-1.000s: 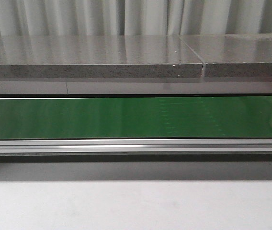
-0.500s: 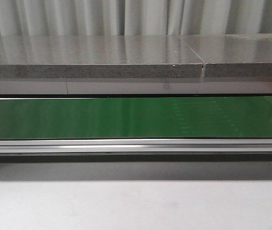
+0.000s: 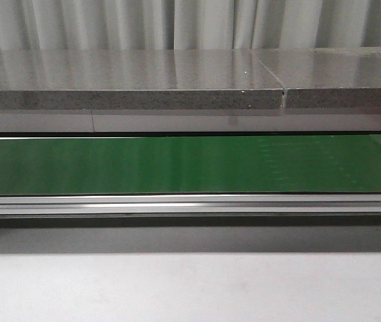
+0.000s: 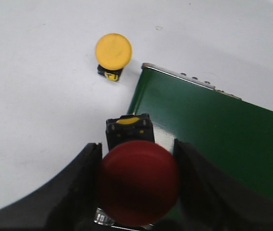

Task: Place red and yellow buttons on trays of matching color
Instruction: 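Lower the red button onto the belt and open the left gripper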

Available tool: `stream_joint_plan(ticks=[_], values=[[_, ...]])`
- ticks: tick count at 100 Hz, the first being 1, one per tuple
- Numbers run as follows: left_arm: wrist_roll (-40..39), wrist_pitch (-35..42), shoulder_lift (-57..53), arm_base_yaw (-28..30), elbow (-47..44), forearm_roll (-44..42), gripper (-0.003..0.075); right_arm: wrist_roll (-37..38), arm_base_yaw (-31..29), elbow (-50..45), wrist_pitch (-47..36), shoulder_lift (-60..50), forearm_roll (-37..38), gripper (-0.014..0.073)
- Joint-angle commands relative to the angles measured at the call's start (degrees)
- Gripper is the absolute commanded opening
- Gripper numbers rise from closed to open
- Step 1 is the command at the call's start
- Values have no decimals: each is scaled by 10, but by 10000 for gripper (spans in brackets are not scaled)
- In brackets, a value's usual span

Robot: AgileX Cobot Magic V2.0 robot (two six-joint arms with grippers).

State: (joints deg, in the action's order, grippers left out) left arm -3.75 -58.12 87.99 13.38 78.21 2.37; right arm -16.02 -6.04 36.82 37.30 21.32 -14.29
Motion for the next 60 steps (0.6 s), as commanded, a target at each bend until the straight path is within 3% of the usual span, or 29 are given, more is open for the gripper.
stream_joint_plan(ticks=[1,60], values=[[1,19,-12,-20,15,7,167,-6,1,13,-41,3,-7,-66],[1,37,53,-61,16,8,169,-6,1,13,-41,3,-7,-66]])
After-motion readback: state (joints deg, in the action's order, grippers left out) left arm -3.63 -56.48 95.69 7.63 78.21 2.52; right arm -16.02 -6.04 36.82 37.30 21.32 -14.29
